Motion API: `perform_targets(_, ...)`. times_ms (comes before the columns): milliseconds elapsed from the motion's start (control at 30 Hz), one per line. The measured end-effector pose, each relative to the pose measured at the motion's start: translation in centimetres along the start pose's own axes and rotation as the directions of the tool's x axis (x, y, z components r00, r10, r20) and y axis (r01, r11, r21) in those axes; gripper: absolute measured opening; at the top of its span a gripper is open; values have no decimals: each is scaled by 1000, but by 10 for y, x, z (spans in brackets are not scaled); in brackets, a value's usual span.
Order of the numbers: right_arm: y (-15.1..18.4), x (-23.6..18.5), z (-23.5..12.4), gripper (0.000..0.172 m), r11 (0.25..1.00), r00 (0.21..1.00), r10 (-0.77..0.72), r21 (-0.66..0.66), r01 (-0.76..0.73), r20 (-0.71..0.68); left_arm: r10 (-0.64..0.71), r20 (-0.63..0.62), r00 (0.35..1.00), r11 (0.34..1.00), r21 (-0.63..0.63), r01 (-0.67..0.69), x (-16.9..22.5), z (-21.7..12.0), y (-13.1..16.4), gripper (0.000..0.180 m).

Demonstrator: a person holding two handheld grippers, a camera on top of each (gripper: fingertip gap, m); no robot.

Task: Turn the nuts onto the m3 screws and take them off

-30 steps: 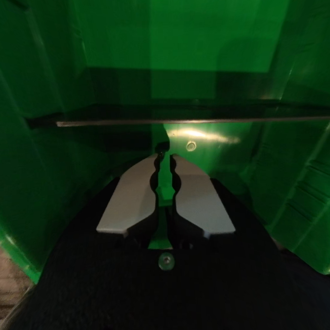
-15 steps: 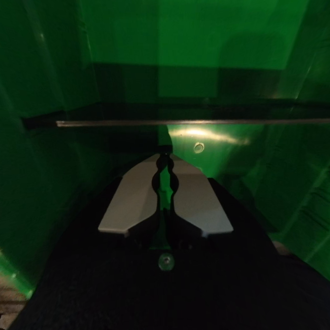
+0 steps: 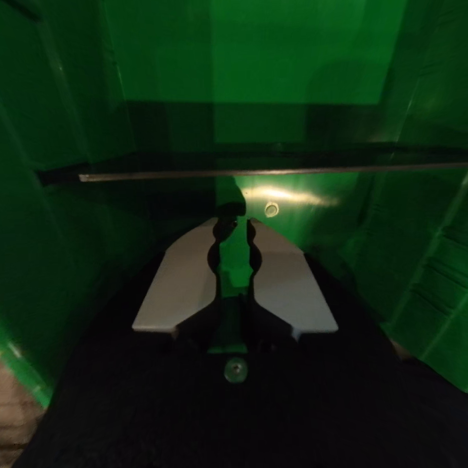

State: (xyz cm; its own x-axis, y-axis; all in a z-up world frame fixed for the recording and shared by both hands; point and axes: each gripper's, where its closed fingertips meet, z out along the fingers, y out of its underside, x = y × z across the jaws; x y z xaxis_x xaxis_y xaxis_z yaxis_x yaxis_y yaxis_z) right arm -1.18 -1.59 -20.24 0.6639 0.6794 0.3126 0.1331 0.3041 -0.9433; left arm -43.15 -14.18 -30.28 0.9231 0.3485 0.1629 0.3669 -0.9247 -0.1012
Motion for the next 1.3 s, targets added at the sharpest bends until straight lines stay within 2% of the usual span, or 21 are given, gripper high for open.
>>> perform_targets(167, 0, 0, 0, 0, 1000, 1000, 0, 0, 0, 0, -2, 3, 1000, 1000, -15, 2, 0, 4, 3, 23)
perform_targets(533, 0, -1, 1, 0, 1000, 1000, -1, 0, 1, 5, 6, 56, 998, 1000, 18, -8, -4, 5, 4, 13)
perform_targets(667, 0, -1, 1, 0, 1000, 1000, 0, 1, 0, 6, 5, 43, 999, 1000, 16, -5, -1, 6, 6, 13)
perform_targets(800, 0, -1, 1, 0, 1000, 1000, 0, 1, 0, 7, 11, 56, 998, 1000, 14, -12, -2, 6, 7, 5)
perform_targets(1300, 0, -2, 0, 0, 1000, 1000, 3, 3, -3, 12, 25, 36, 999, 1000, 13, -25, -1, 6, 6, 3)
